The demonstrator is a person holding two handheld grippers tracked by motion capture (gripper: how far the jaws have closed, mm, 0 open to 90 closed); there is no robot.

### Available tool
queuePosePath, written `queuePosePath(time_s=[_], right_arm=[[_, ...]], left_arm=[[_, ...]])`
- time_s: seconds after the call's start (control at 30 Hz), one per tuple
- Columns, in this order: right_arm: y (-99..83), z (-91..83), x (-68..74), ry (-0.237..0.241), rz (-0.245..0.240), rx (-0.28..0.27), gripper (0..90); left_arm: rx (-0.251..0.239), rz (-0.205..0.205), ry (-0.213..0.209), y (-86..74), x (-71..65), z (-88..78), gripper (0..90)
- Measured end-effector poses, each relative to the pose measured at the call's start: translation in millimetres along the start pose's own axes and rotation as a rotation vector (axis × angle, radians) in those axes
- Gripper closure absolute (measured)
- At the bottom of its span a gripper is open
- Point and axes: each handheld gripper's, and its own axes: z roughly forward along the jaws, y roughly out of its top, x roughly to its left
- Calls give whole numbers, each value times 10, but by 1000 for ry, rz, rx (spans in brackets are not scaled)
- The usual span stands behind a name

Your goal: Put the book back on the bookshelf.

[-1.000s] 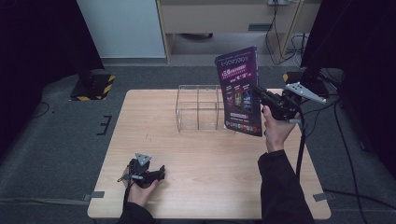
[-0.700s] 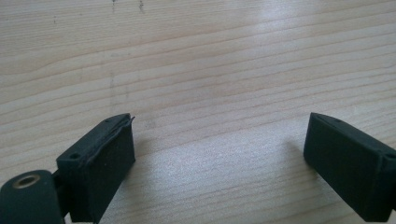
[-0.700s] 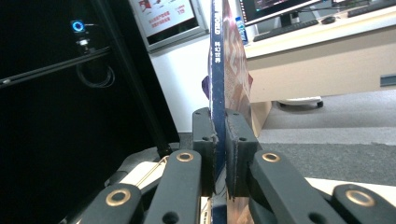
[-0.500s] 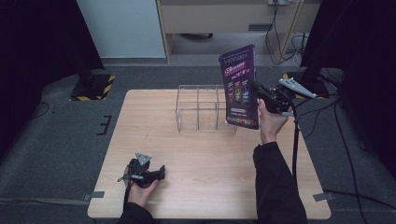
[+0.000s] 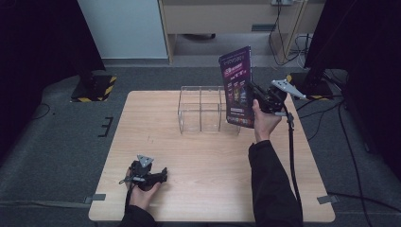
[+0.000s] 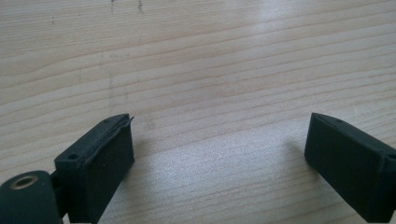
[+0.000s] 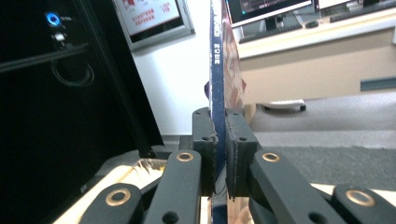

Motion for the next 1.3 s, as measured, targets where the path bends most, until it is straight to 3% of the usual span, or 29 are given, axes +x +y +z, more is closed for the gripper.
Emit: queuePosePath(time_s=[0.13, 0.27, 0.8, 1.3], right_arm=[[-97, 75, 20, -16, -16, 20, 847], [-197, 91, 27, -22, -18, -8, 847], [-490, 7, 84, -37, -26, -72, 847], [-722, -84, 72, -20, -62, -69, 844]], left_arm=[[1, 2, -2, 0, -1, 0, 69], [1, 2, -2, 0, -1, 0, 69], [-2, 1, -3, 0, -4, 2, 69], [-2, 5, -6, 0, -6, 3, 69]])
